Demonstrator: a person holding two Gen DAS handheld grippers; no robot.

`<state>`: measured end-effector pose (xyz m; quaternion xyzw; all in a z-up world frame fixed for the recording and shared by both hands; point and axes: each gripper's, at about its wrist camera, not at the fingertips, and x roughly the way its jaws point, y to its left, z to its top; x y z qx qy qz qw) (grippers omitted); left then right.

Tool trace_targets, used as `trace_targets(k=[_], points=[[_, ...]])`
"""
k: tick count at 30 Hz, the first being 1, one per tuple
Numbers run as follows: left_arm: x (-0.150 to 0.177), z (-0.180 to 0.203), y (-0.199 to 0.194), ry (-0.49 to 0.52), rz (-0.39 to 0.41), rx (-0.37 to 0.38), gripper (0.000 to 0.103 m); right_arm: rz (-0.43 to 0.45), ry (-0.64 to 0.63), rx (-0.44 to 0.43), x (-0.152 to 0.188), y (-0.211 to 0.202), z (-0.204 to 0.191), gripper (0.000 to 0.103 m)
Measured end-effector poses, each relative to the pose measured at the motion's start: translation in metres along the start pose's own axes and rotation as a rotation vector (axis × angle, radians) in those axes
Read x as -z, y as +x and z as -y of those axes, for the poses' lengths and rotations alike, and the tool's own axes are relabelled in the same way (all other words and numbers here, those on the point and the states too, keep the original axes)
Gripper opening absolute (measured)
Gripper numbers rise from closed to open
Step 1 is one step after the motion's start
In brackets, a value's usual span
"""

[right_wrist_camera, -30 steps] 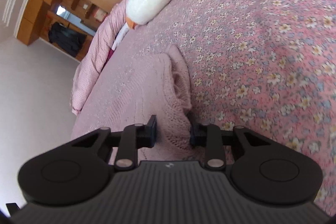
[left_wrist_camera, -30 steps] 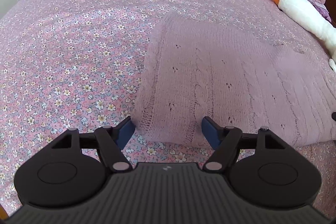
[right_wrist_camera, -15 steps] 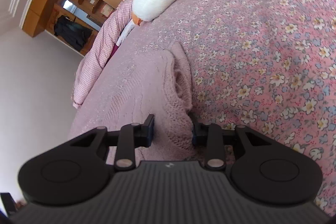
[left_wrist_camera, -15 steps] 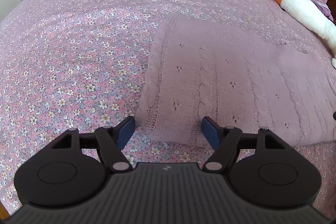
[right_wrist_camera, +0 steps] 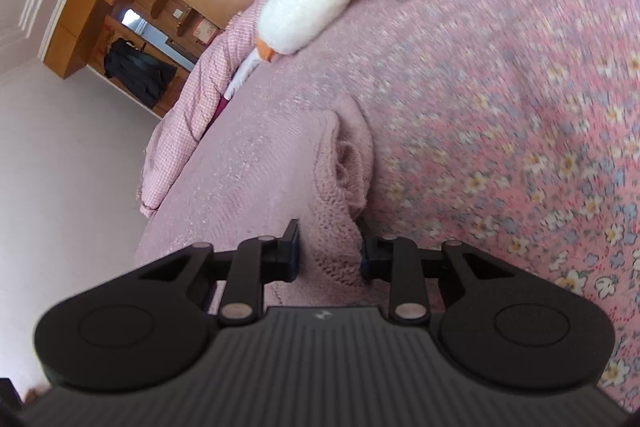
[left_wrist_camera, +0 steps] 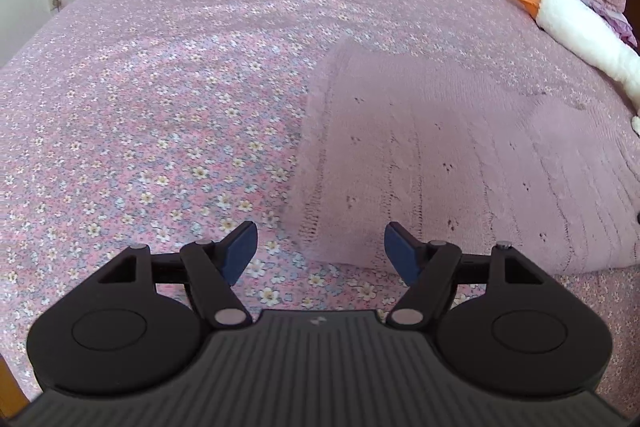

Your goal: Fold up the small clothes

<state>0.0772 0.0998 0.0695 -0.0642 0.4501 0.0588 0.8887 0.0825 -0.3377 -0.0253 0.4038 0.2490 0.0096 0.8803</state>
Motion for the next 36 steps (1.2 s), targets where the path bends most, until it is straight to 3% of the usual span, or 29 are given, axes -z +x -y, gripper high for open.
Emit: trace_targets(k=[9,22,30,36], points=[[0.000,-0.019,-0.005,-0.040,0.002,-0.010,0.076,0.028,-0.189,0.004,-0.005,-0.006,-0.051,0.029],[0.000,-0.023,-0.002,-0.004,-0.001,-0.008,0.076,0.011,-0.228,-0.064,-0.001,-0.003,-0.088,0.028],[0.000,-0.039,-0.002,-0.036,0.009,-0.001,0.076,-0.007,-0.204,-0.162,0.006,0.011,-0.139,0.027],[0.001,-0.057,-0.009,-0.065,0.034,-0.009,0.076,-0.037,-0.309,-0.228,0.025,0.030,-0.191,0.027]])
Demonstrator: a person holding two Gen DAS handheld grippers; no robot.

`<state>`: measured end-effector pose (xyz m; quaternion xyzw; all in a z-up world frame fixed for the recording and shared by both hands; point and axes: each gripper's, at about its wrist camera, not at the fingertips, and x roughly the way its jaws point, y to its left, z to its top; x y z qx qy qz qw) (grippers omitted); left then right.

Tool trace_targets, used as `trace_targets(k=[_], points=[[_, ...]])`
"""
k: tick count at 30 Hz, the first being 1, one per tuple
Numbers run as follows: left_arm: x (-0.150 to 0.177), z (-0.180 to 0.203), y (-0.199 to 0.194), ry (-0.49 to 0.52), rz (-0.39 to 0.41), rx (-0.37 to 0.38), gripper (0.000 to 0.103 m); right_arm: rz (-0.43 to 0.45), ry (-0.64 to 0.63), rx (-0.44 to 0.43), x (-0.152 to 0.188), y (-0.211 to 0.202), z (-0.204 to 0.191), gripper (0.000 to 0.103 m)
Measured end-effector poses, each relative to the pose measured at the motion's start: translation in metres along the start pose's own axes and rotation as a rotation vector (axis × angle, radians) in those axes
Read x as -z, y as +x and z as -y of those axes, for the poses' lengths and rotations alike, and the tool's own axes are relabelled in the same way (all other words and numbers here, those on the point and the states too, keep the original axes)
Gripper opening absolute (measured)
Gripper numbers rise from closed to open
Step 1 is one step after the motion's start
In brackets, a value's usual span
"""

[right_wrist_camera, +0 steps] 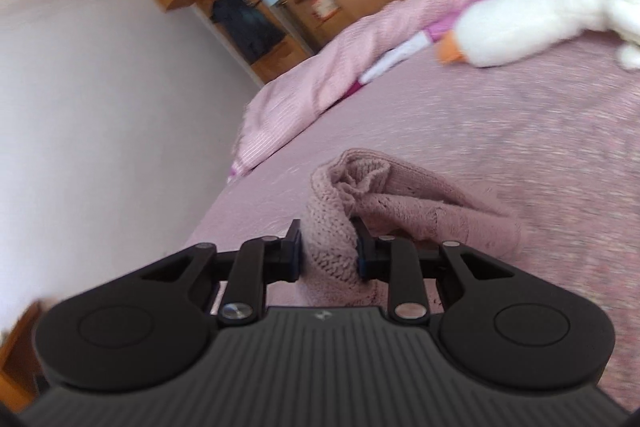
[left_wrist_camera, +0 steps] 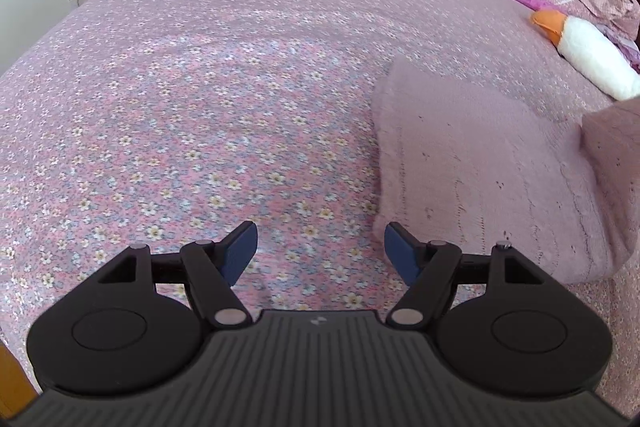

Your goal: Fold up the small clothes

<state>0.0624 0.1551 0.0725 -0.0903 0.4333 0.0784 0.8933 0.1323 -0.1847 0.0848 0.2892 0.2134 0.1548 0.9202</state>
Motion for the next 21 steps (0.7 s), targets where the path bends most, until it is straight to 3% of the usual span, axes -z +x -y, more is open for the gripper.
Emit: trace_targets(k=[6,10,15,21], points=[[0.000,-0.023,-0.006,-0.045,0.025,-0.013,0.076,-0.081,-0.165,-0.070,0.028,0.031,-0.056,0.027],[0.000,-0.038,-0.006,-0.075,0.033,-0.021,0.076,-0.183,-0.254,-0.114,0.062,0.058,-0.084,0.027],[0.001,-0.052,-0.005,-0.099,0.033,-0.031,0.077,-0.314,-0.421,-0.099,0.111,0.087,-0.106,0.027],[-0.004,-0.057,-0.004,-0.095,0.050,-0.016,0.077,-0.324,-0.465,-0.105,0.123,0.077,-0.108,0.036]])
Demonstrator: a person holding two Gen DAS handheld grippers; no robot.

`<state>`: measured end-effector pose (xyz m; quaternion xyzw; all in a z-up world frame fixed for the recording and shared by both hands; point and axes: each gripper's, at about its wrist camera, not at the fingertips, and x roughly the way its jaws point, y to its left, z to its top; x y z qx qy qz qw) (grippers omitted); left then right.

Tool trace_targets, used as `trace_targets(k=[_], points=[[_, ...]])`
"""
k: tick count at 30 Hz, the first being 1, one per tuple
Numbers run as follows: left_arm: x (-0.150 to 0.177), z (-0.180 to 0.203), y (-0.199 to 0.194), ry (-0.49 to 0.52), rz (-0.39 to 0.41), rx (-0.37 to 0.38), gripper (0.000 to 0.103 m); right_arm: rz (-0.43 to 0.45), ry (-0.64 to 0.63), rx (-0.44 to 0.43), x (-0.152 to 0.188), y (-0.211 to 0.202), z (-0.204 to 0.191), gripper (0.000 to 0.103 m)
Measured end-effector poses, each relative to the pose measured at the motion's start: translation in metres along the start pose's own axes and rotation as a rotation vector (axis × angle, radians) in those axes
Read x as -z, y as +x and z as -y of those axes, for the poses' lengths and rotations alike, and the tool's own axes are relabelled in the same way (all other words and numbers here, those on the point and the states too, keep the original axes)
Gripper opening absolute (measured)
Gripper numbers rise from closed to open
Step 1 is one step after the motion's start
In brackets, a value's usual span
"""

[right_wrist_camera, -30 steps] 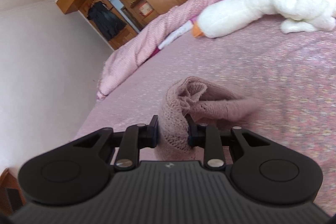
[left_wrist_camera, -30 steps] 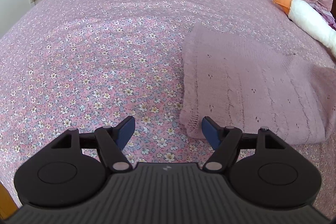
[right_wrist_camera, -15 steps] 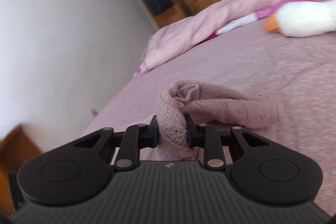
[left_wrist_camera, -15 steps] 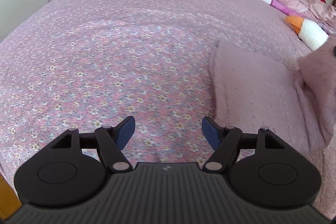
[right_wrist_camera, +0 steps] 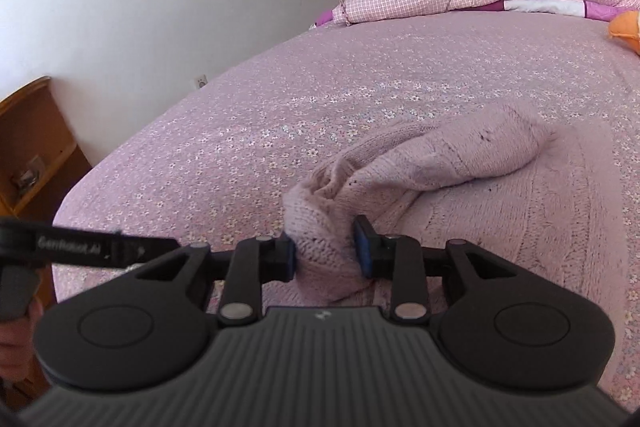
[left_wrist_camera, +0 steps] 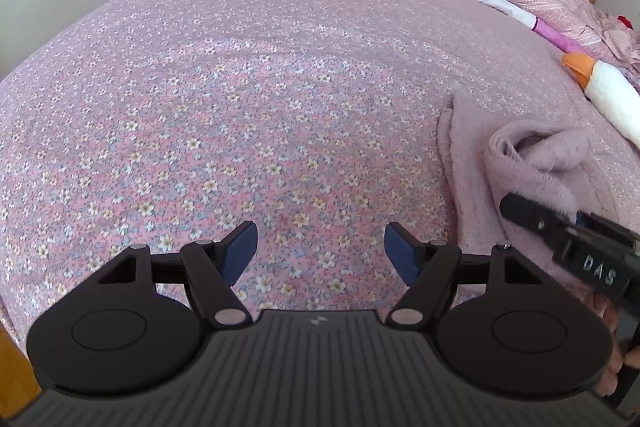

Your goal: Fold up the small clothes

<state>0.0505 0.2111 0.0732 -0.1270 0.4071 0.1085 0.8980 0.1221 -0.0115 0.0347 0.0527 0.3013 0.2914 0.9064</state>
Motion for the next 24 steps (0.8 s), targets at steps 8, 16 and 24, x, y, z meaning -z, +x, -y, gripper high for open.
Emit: trace_targets(k=[8,16,24], points=[[-0.021,0.026,-0.006,0.064,0.058,0.108,0.077,0.047,0.100,-0.054,0.004,-0.039,0.017,0.039],[-0.045,0.080,0.000,0.200,0.108,0.260,0.087,0.141,0.213,0.059,0.005,-0.072,0.054,0.050],[-0.053,0.132,0.039,0.389,0.081,0.312,0.090,0.169,0.313,0.208,0.008,-0.076,0.091,0.053]])
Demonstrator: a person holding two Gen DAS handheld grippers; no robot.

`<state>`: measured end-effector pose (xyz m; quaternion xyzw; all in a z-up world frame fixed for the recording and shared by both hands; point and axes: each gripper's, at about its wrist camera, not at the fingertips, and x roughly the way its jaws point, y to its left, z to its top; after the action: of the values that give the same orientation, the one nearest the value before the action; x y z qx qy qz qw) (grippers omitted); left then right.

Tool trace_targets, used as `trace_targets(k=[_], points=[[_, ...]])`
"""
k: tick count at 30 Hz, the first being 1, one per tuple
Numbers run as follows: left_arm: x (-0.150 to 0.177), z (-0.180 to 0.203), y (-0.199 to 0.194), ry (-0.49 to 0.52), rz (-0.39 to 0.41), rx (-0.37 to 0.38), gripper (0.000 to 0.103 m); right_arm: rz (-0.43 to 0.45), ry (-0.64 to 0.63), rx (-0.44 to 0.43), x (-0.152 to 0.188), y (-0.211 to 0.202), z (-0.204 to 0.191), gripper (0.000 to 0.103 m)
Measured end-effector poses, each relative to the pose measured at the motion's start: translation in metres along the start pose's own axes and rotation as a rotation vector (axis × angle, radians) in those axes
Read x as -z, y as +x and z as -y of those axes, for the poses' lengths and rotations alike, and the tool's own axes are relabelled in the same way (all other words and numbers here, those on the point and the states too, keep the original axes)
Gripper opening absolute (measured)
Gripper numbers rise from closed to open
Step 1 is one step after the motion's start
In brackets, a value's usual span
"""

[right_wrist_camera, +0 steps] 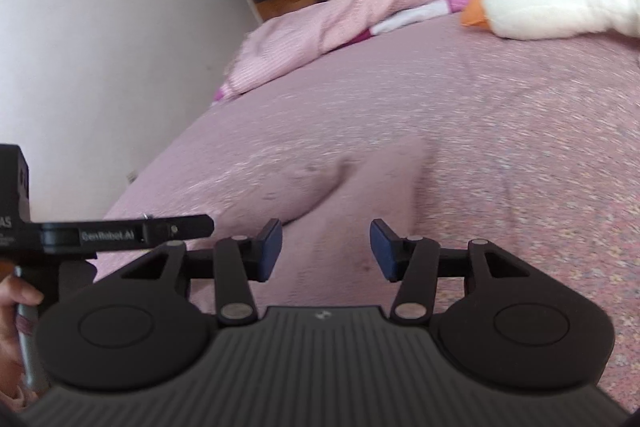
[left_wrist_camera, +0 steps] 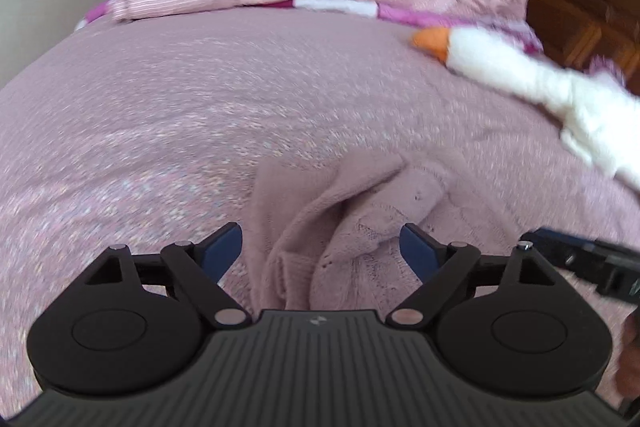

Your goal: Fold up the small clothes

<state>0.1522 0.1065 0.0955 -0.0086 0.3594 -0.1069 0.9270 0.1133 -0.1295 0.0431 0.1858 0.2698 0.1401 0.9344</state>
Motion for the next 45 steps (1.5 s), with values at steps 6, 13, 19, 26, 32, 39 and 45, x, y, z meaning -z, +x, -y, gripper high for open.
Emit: trace_targets(k=[6,13,19,26,32,39,45], points=[[-0.001,0.006,0.040,0.085,-0.055,0.062,0.090,-0.013,0.049,0.049,0.006,0.007,0.020,0.053],[0.001,-0.004,0.071,0.035,-0.027,0.143,0.084,-0.011,0.078,0.039,0.009,0.013,0.031,0.058],[0.005,-0.017,0.073,-0.068,0.021,0.199,0.026,-0.029,0.109,0.011,0.011,0.023,0.037,0.064],[0.012,-0.045,0.033,-0.237,0.135,0.100,0.023,-0.068,-0.017,-0.057,0.013,0.030,0.009,0.064],[0.015,-0.069,0.058,-0.256,0.045,-0.061,0.027,-0.084,-0.085,-0.010,0.018,0.037,-0.002,0.064],[0.018,-0.070,0.037,-0.311,0.044,0.008,0.054,-0.086,-0.050,-0.015,0.018,0.034,0.004,0.064],[0.028,-0.052,0.007,-0.297,0.034,0.120,0.072,-0.070,-0.001,-0.003,0.019,0.024,0.006,0.064]])
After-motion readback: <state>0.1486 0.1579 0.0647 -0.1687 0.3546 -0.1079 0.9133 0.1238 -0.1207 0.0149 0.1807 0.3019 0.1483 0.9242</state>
